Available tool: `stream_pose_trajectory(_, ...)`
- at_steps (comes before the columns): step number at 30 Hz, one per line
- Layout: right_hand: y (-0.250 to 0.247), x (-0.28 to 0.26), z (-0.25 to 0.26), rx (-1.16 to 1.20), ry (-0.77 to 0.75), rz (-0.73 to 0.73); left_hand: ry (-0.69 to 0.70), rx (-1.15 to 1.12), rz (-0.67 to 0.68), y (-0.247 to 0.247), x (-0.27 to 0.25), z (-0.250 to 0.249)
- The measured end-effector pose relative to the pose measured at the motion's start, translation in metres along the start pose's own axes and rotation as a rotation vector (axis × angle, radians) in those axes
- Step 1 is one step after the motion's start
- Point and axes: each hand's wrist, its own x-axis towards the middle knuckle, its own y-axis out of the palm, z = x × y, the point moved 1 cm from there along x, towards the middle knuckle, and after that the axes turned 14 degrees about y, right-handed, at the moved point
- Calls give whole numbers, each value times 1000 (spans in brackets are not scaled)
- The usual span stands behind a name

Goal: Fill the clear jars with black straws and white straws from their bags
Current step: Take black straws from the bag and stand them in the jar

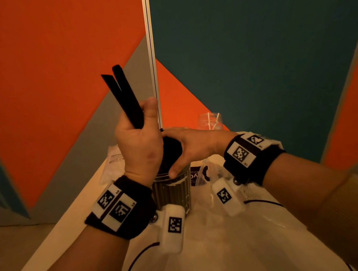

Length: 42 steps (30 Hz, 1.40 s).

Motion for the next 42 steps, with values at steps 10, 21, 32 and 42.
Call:
stream_pose_trajectory(10,27,10,-9,99,-168,-321,-30,0,9,4,-9,8)
stream_pose_trajectory(21,28,6,-14,54,-173,-336,-38,112,286,-7,-8,23)
stream_pose_trajectory(32,30,6,-11,130,-215,-339,35,324,317,-13,-17,35)
stream_pose_trajectory(42,30,4,-10,96,-204,-381,274,845,494,-17,-31,47)
